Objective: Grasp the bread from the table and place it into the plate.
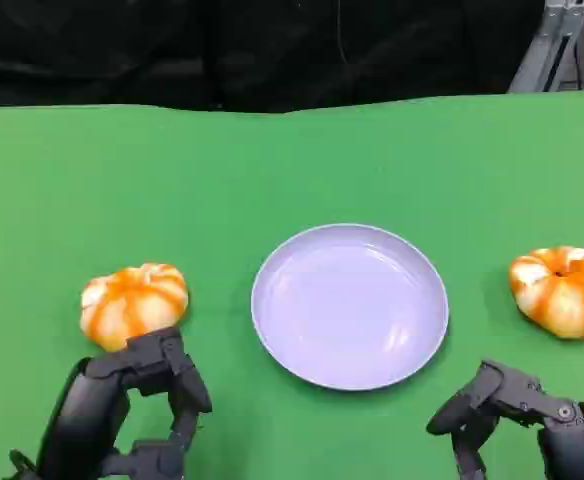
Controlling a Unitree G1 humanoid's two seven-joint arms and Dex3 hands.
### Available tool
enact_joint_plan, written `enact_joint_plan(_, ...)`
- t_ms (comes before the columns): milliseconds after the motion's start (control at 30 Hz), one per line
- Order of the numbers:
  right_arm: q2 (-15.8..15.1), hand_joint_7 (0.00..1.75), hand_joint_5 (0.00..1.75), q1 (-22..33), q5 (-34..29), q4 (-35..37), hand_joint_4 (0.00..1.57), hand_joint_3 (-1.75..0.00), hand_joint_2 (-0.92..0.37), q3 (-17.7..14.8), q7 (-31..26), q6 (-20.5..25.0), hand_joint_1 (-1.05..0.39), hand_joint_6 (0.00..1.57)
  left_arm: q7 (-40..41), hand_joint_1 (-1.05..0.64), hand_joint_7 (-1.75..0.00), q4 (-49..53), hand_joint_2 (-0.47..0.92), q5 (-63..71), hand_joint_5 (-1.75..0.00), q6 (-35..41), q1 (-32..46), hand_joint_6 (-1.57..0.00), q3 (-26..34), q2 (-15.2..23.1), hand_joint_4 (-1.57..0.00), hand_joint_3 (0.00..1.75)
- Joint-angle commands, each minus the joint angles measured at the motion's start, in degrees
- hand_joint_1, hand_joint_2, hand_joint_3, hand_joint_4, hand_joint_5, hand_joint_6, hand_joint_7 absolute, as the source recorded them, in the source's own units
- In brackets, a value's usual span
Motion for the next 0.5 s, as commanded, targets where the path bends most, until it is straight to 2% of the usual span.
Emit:
enact_joint_plan(33,-0.54,1.24,1.56,-0.03,1.02,0.24,0.77,-1.32,-0.31,-0.23,-0.02,-0.45,0.06,0.84,0.30,-0.03,-1.42,0.52,0.32,-0.09,-1.68,-0.51,-0.02,-0.86,0.74,0.55,-0.89,1.41)
enact_joint_plan(500,-0.56,1.24,1.55,-0.21,0.35,0.65,0.77,-1.33,-0.30,-0.32,-0.49,-1.07,0.04,0.84,0.12,-0.02,-1.43,0.88,0.32,-0.15,-1.68,-0.87,-0.13,-0.85,0.93,0.77,-0.89,1.40)
